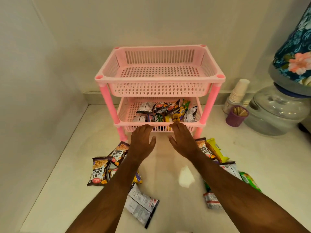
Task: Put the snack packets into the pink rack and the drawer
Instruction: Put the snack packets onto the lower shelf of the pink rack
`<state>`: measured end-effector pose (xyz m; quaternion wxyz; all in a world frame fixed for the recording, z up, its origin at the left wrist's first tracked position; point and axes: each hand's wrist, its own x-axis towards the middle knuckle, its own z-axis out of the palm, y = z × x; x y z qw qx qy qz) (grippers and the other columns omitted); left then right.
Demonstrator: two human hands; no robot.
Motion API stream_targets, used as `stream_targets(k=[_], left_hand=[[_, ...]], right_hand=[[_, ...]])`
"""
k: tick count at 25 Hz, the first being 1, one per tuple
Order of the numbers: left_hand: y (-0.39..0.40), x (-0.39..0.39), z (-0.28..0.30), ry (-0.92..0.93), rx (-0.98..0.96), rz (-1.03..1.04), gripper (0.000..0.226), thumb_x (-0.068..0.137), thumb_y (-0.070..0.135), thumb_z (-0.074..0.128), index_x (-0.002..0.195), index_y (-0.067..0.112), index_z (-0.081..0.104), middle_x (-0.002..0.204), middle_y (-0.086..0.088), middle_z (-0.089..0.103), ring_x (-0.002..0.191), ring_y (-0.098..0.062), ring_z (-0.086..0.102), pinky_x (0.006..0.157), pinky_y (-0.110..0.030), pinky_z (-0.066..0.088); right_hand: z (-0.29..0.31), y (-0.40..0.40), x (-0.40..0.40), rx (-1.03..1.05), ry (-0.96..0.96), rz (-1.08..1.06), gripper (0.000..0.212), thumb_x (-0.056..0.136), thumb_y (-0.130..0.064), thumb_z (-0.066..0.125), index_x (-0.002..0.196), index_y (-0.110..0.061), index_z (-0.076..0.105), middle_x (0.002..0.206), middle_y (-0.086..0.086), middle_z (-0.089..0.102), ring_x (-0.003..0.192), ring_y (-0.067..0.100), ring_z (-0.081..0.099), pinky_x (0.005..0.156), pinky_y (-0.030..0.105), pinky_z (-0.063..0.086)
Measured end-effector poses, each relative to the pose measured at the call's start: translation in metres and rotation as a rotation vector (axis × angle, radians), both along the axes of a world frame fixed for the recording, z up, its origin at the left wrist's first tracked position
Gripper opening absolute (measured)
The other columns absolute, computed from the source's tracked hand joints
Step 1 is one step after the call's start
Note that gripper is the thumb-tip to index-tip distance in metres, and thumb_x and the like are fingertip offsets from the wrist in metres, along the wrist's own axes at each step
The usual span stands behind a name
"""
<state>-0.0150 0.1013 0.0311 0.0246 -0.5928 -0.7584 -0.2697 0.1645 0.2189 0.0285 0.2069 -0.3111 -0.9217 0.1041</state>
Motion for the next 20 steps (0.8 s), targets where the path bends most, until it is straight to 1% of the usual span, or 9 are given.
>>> stream_targets(k=[3,5,7,9,12,14,16,18,20], left_hand=[[-0.029,0.0,-0.016,-0.03,-0.062,0.087,0.043,0.084,0.028,0.069,0.125,0.016,0.063,0.121,-0.003,0.063,0.109,-0.03,0.059,0.092,-0.043,0.045],[-0.048,-0.002,-0.028,-0.071,-0.16,0.15,0.049,0.083,0.03,0.073,0.127,0.013,0.061,0.123,-0.007,0.061,0.111,-0.033,0.058,0.092,-0.044,0.045],[-0.067,-0.003,-0.039,-0.121,-0.293,0.216,0.061,0.084,0.041,0.073,0.133,0.01,0.057,0.13,-0.01,0.057,0.119,-0.035,0.055,0.098,-0.046,0.045],[-0.081,-0.004,-0.047,-0.132,-0.436,0.281,0.077,0.082,0.059,0.069,0.14,0.012,0.05,0.137,-0.009,0.053,0.127,-0.033,0.05,0.103,-0.045,0.042],[-0.095,-0.001,-0.05,-0.109,-0.609,0.304,0.09,0.075,0.077,0.064,0.138,0.015,0.048,0.139,-0.007,0.053,0.131,-0.03,0.046,0.106,-0.042,0.037],[-0.101,0.002,-0.049,-0.12,-0.691,0.29,0.094,0.071,0.078,0.065,0.139,0.016,0.045,0.142,-0.006,0.052,0.135,-0.03,0.041,0.108,-0.043,0.032],[-0.103,0.006,-0.049,-0.1,-0.743,0.268,0.1,0.069,0.076,0.069,0.144,0.018,0.038,0.144,-0.005,0.05,0.138,-0.031,0.038,0.11,-0.046,0.029],[-0.101,0.008,-0.049,-0.084,-0.748,0.257,0.101,0.068,0.07,0.073,0.146,0.019,0.034,0.143,-0.004,0.052,0.138,-0.031,0.039,0.11,-0.047,0.029],[-0.098,0.009,-0.051,-0.08,-0.742,0.254,0.099,0.072,0.064,0.075,0.148,0.017,0.033,0.143,-0.004,0.053,0.139,-0.03,0.039,0.111,-0.047,0.028]], right_hand=[[-0.013,-0.015,0.018,-0.026,-0.025,-0.029,0.04,0.094,-0.026,0.061,0.128,-0.005,0.058,0.122,0.012,0.06,0.112,0.031,0.056,0.099,0.042,0.047],[-0.022,-0.027,0.025,-0.053,-0.035,-0.03,0.04,0.093,-0.025,0.063,0.127,-0.005,0.059,0.121,0.012,0.061,0.109,0.03,0.058,0.096,0.041,0.048],[-0.031,-0.038,0.028,-0.099,-0.06,-0.018,0.045,0.093,-0.025,0.063,0.133,-0.004,0.056,0.126,0.012,0.059,0.113,0.031,0.057,0.098,0.04,0.046],[-0.039,-0.048,0.026,-0.149,-0.106,-0.004,0.052,0.095,-0.027,0.061,0.14,-0.003,0.051,0.136,0.015,0.055,0.122,0.032,0.053,0.106,0.041,0.043],[-0.048,-0.061,0.023,-0.208,-0.158,0.003,0.057,0.098,-0.032,0.057,0.146,-0.003,0.045,0.144,0.016,0.05,0.132,0.032,0.047,0.113,0.041,0.039],[-0.053,-0.073,0.023,-0.239,-0.166,0.033,0.058,0.098,-0.037,0.057,0.145,-0.005,0.046,0.143,0.013,0.051,0.131,0.03,0.047,0.111,0.038,0.039],[-0.06,-0.089,0.02,-0.274,-0.174,0.084,0.06,0.095,-0.047,0.058,0.14,-0.009,0.05,0.136,0.008,0.054,0.125,0.026,0.05,0.107,0.036,0.042],[-0.068,-0.107,0.015,-0.341,-0.233,0.134,0.063,0.09,-0.062,0.056,0.133,-0.016,0.055,0.128,0.002,0.056,0.119,0.021,0.051,0.101,0.035,0.042],[-0.077,-0.125,0.011,-0.393,-0.326,0.191,0.068,0.084,-0.075,0.052,0.126,-0.022,0.057,0.123,-0.002,0.057,0.115,0.019,0.052,0.099,0.036,0.039]])
